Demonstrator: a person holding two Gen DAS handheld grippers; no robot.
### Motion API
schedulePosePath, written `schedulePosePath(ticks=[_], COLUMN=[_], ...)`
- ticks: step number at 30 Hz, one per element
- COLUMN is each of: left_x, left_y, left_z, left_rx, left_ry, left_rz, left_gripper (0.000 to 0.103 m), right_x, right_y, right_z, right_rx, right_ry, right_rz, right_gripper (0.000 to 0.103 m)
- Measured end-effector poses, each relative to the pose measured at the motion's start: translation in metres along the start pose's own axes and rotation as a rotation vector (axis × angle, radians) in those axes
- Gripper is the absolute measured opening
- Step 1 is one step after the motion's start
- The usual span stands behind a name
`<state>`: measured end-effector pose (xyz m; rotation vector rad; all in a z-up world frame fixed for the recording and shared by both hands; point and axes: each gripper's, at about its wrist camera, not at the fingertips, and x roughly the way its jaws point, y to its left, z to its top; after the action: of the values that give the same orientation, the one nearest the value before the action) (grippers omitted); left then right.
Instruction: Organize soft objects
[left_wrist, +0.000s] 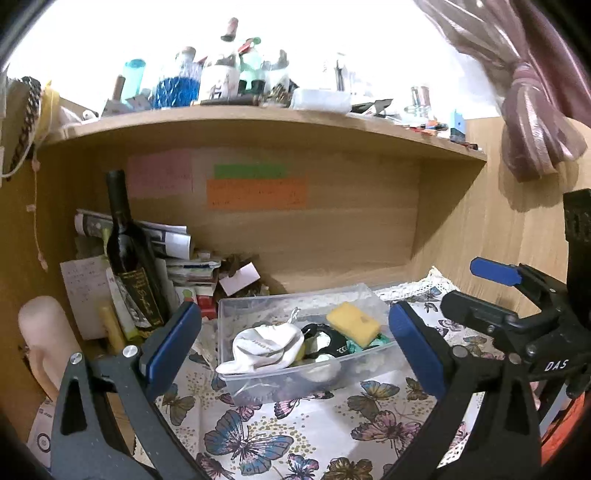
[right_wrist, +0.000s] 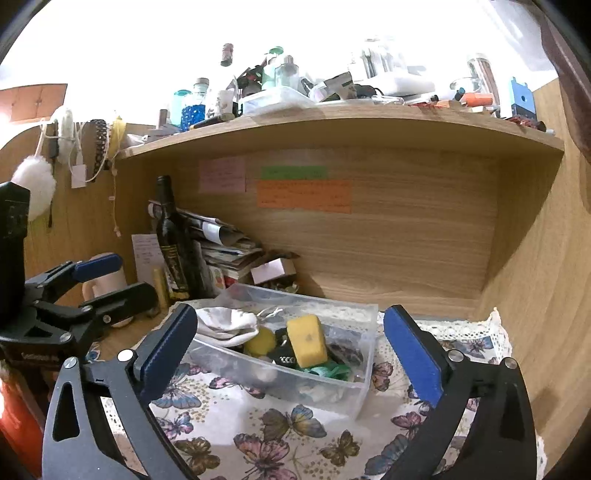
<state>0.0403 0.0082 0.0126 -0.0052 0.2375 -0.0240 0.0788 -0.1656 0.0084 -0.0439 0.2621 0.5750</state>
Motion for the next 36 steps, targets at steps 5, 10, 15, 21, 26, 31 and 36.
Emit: schedulePosePath(ticks=[5,10,15,21,26,31,36], left_x=[-0.006,-0.008,-0.007,-0.008,-0.009,-0.009,-0.009], left_y=[-0.005,-0.003,0.001,0.001,0.000,0.000,0.000], left_z=[-0.005,-0.008,-0.009,-0.009,-0.010,-0.010,-0.012], left_rx=[0.007,-0.006,-0.018,-0.022,-0.014,-0.013,-0.017], left_ry=[-0.006,-0.009,-0.004,0.000,-0.006,-0.006,0.002], left_rz=[-0.017,-0.016,-0.013,-0.017,-0.019,-0.021,-0.021], left_gripper=[0.103,0.103,0.103,0.103,0.103,0.103,0.103], right_x=[-0.006,-0.013,-0.014,-0.015,-0.014,-0.014,-0.014], right_y=[0.003,0.002,0.000,0.000,0.000,0.000,0.000], right_z=[-0.005,-0.009,-0.011,-0.011,-0.011,-0.011,-0.011], right_rx=[0.013,0.033,0.044,0.043,0.046,0.047,0.047], right_ry=[-0.009,-0.015,-0.012,-0.016,-0.013,-0.013,-0.014], right_rz=[-0.012,0.001,-0.001,0.006,0.010,0.010,0.009], right_gripper=[0.103,0.103,0.103,0.103,0.103,0.103,0.103])
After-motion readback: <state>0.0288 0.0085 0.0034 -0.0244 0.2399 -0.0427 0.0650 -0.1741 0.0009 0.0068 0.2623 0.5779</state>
